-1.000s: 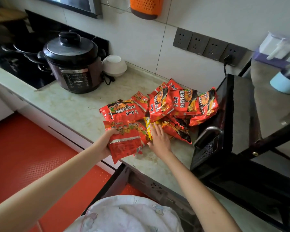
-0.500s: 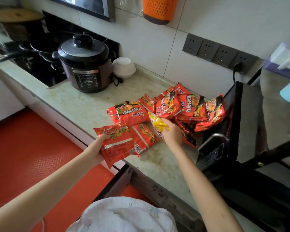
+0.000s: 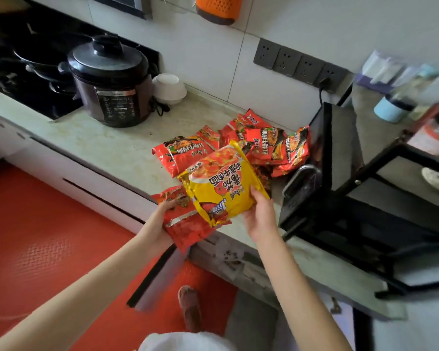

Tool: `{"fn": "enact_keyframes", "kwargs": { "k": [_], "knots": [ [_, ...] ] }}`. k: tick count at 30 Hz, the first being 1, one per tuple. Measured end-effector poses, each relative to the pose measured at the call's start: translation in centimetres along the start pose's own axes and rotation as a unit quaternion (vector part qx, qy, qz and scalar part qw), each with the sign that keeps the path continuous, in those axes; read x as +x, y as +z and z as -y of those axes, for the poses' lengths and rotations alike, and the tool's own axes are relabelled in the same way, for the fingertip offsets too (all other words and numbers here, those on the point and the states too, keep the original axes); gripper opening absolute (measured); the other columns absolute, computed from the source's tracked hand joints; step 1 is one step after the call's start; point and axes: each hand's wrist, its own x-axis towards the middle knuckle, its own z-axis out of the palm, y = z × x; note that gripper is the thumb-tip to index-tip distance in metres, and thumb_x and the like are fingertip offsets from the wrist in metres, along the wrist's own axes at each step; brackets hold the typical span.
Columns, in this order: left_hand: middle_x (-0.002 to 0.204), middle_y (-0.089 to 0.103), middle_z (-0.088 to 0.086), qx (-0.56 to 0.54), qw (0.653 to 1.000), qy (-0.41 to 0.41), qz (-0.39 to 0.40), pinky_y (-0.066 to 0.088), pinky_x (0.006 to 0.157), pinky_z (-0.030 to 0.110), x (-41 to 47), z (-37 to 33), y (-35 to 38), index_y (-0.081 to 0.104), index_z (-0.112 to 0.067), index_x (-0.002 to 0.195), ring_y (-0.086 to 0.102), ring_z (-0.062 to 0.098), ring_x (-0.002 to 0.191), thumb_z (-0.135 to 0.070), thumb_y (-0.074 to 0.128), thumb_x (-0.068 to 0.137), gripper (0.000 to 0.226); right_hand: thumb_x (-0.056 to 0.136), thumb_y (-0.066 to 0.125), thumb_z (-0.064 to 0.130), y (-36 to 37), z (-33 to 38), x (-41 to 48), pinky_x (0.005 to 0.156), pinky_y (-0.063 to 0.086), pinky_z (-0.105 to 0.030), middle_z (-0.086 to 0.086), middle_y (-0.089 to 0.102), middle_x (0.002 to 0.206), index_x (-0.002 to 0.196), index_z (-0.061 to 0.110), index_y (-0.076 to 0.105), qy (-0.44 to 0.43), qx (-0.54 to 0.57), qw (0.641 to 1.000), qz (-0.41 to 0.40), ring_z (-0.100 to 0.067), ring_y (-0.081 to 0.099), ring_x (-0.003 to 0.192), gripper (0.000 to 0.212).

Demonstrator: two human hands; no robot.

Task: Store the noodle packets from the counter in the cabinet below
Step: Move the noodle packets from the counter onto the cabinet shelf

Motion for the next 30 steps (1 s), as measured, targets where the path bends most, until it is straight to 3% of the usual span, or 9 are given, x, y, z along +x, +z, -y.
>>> {"fn": "enact_keyframes", "kwargs": {
  "k": [3,8,10,12,15,19,25,27,30],
  "knots": [
    [0.085,0.075,0.01,-0.024,0.998,-0.03,0.045,0.057,0.073,0.043,-1.4,2.2,0.0,0.064,-0.015,0.102,0.073,0.025,0.073,-0.033,0.042,0.092,0.03,0.099,0.045,0.015,-1.6,-2.7,-4.0,0.066,0.055,-0.03,-0.002,0.072,0.1,0.105,0.016,0.063,-0.01,-0.014,0.998,-0.058,-0.015,0.069,0.086,0.019],
    [0.097,0.074,0.01,-0.022,0.994,-0.065,0.085,0.053,0.082,0.046,-3.9,6.2,0.4,0.062,-0.016,0.117,0.072,0.028,0.083,-0.046,0.042,0.09,0.045,0.096,0.05,0.032,-4.3,-5.8,-8.3,0.09,0.051,-0.044,-0.005,0.067,0.116,0.118,0.021,0.062,-0.009,-0.101,0.979,-0.178,-0.026,0.064,0.104,0.027],
    [0.097,0.075,0.01,-0.018,0.99,-0.067,0.12,0.058,0.071,0.045,-5.2,7.6,1.0,0.064,-0.017,0.112,0.073,0.028,0.083,-0.051,0.053,0.082,0.046,0.095,0.053,0.032,-5.4,-5.9,-9.7,0.092,0.051,-0.047,-0.005,0.068,0.115,0.122,0.02,0.062,-0.011,-0.105,0.973,-0.205,-0.026,0.065,0.104,0.031],
    [0.097,0.075,0.009,-0.015,0.985,-0.069,0.156,0.059,0.062,0.042,-5.9,8.6,1.5,0.067,-0.019,0.105,0.073,0.027,0.084,-0.057,0.079,0.053,0.065,0.094,0.055,0.03,-6.7,-6.0,-10.9,0.088,0.054,-0.045,-0.001,0.07,0.11,0.119,0.022,0.063,-0.025,-0.112,0.972,-0.207,-0.02,0.066,0.099,0.027],
    [0.09,0.076,0.008,0.007,0.984,-0.075,0.16,0.059,0.057,0.038,-6.1,9.7,1.8,0.064,-0.014,0.104,0.073,0.024,0.078,-0.055,0.086,0.035,0.083,0.093,0.058,0.024,-9.2,-6.1,-12.7,0.084,0.053,-0.035,-0.001,0.071,0.108,0.117,0.019,0.063,-0.026,-0.129,0.977,-0.165,-0.02,0.065,0.099,0.026],
    [0.09,0.076,0.006,0.056,0.985,-0.067,0.152,0.06,0.059,0.036,-5.4,11.1,1.6,0.061,-0.016,0.103,0.073,0.023,0.078,-0.047,0.093,0.013,0.101,0.089,0.063,0.018,-13.6,-5.1,-12.7,0.094,0.051,-0.041,-0.004,0.069,0.115,0.117,0.02,0.063,0.007,-0.251,0.966,-0.058,-0.023,0.063,0.108,0.027],
    [0.093,0.076,0.005,0.113,0.977,-0.043,0.173,0.058,0.06,0.03,-4.5,15.4,1.0,0.059,-0.015,0.107,0.073,0.021,0.08,-0.052,0.091,0.018,0.101,0.092,0.059,0.01,-19.5,-5.8,-11.0,0.07,0.052,-0.014,-0.007,0.047,0.135,0.119,0.022,0.059,-0.006,-0.384,0.92,0.074,-0.016,0.056,0.114,0.03],
    [0.093,0.076,0.006,0.127,0.979,-0.047,0.153,0.058,0.06,0.029,-3.1,17.3,0.3,0.058,-0.014,0.11,0.073,0.021,0.079,-0.05,0.092,0.019,0.104,0.091,0.06,0.011,-21.5,-6.9,-10.2,0.078,0.053,-0.017,0.002,0.052,0.129,0.116,0.032,0.056,0.006,-0.392,0.915,0.094,-0.007,0.057,0.11,0.033],
    [0.098,0.074,0.008,0.123,0.981,-0.051,0.14,0.058,0.063,0.032,0.3,20.1,-1.4,0.053,-0.013,0.119,0.073,0.024,0.083,-0.046,0.093,0.022,0.11,0.09,0.063,0.019,-24.6,-9.2,-7.7,0.097,0.05,-0.034,0.005,0.059,0.127,0.124,0.037,0.046,0.058,-0.392,0.911,0.111,-0.01,0.059,0.114,0.042]
  ]
}}
